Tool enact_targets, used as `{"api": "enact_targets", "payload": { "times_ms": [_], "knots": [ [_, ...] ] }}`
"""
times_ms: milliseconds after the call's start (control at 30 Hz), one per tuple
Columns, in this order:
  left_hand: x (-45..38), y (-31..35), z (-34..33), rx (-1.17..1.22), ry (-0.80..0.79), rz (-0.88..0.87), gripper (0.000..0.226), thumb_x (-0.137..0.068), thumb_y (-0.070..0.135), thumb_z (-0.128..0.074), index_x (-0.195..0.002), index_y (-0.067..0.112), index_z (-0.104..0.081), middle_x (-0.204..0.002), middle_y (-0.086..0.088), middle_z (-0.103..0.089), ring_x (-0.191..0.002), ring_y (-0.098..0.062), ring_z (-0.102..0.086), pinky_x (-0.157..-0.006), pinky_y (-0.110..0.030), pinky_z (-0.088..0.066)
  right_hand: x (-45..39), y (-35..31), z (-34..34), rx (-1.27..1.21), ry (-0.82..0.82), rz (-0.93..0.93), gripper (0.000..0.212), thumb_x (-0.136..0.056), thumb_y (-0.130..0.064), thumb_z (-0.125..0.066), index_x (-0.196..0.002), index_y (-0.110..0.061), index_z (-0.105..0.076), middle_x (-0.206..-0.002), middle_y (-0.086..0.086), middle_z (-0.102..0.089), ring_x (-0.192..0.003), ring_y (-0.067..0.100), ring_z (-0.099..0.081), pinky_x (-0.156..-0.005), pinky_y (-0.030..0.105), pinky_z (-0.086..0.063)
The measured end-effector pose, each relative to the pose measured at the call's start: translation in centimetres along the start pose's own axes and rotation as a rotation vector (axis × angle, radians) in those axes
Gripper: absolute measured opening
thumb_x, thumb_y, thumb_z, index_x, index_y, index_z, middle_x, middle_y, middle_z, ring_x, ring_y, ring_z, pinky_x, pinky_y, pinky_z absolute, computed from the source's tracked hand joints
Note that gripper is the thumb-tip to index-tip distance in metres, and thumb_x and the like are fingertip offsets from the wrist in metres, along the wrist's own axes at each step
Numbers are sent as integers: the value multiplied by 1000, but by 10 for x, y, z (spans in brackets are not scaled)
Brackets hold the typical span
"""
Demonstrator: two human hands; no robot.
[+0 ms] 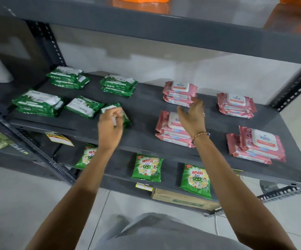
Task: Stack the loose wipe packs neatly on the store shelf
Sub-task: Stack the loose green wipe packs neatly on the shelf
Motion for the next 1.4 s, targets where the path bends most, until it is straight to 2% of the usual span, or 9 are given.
{"api": "enact_targets", "payload": {
  "times_ms": [100, 167, 333, 433, 667, 900, 1067, 1167, 1400],
  "knots": [
    [-4, -79, 62, -217, 134, 50, 28, -90, 3, -43, -110, -1, -63, -104, -21, -63, -96, -38, -56, -87, -42, -44, 12, -54, -64, 10, -154, 147, 52, -88, -19, -57, -131, 3, -36, -133, 17, -49, -117, 30, -52, -99, 35, -43],
    [-5, -121, 87, -393, 56, 24, 33, -90, 10, -38, -110, -3, -60, -102, -24, -60, -92, -41, -52, -84, -48, -43, 23, -78, -114, 41, -273, 197, 51, -89, -21, -57, -131, 2, -38, -134, 17, -48, -120, 29, -50, -98, 32, -39],
    [3, -179, 95, -644, -334, -218, 57, -95, 37, -30, -133, -1, -47, -138, -20, -50, -130, -32, -42, -113, -38, -21, 27, -92, -213, 268, -454, 171, 56, -86, -27, -56, -132, -2, -37, -135, 18, -41, -128, 35, -38, -106, 41, -32],
    [-1, -190, 91, -716, -408, -314, 65, -97, 46, -24, -143, 1, -35, -152, -12, -34, -143, -26, -24, -119, -35, -6, 26, -88, -243, 438, -459, 119, 65, -84, -35, -55, -136, -3, -32, -138, 18, -35, -130, 38, -33, -104, 48, -34],
    [-15, -199, 79, -725, -409, -316, 64, -98, 47, -16, -130, 2, -49, -132, -18, -57, -127, -31, -42, -106, -43, -24, 27, -76, -260, 580, -422, 37, 83, -78, -46, -62, -140, -9, -22, -139, 18, -33, -128, 40, -37, -101, 49, -35],
    [-13, -199, 80, -679, -329, -330, 55, -99, 43, -20, -128, 4, -44, -129, -19, -59, -126, -29, -39, -106, -43, -24, 10, -78, -230, 432, -383, -101, 72, -64, -41, -74, -122, -14, -42, -124, 15, -52, -113, 37, -53, -95, 47, -47],
    [-12, -202, 80, -696, -294, -320, 53, -99, 43, -21, -130, 5, -43, -131, -17, -59, -128, -26, -39, -111, -37, -16, 1, -134, -213, 479, -178, 140, 67, -67, -35, -71, -124, -14, -42, -123, 14, -51, -113, 36, -51, -95, 45, -45],
    [-12, -202, 80, -699, -273, -330, 53, -99, 43, -21, -130, 6, -43, -130, -17, -59, -128, -26, -39, -111, -37, -16, -3, -163, -247, 368, -291, 341, 63, -68, -42, -73, -120, -18, -45, -122, 8, -52, -109, 27, -52, -89, 37, -45],
    [-10, -198, 82, -707, -181, -385, 52, -100, 41, -23, -128, 4, -46, -130, -16, -59, -128, -27, -40, -106, -44, -28, -2, -172, -313, 329, -537, 394, 68, -67, -44, -74, -126, -22, -46, -123, 2, -56, -107, 22, -56, -89, 38, -49]
  ]
}}
Point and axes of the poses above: each hand's wrist, its own x-axis away from the middle knuckle, its own z-axis out of the back of the hand, y = z × x, the point moved 8 cm from there along -x, towards the middle knuckle
